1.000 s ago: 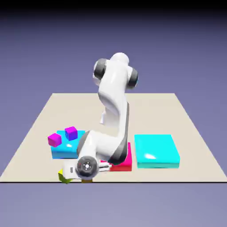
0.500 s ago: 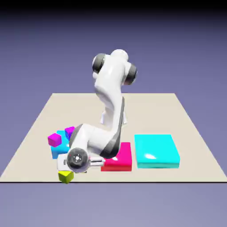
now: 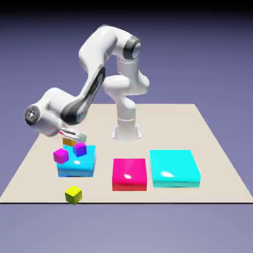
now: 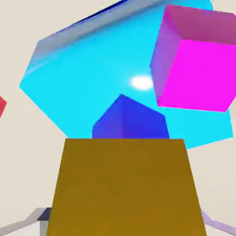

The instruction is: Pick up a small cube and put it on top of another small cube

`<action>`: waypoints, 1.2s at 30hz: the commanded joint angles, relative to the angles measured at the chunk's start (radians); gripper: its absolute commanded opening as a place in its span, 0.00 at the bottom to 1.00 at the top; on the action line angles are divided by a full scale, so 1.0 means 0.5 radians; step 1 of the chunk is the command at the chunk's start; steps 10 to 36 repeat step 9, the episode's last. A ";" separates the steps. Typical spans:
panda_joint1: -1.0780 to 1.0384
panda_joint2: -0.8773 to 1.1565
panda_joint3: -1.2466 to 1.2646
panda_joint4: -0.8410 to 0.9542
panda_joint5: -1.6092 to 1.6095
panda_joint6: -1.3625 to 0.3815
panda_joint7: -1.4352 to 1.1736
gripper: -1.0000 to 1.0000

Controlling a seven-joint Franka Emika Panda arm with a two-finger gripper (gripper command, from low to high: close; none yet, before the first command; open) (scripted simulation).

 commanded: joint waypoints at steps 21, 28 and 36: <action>0.017 -0.002 0.012 -0.264 0.013 0.261 0.000 1.00; 0.017 -0.002 0.012 -0.264 0.013 0.261 0.000 1.00; 0.017 -0.002 0.012 -0.264 0.013 0.261 0.000 1.00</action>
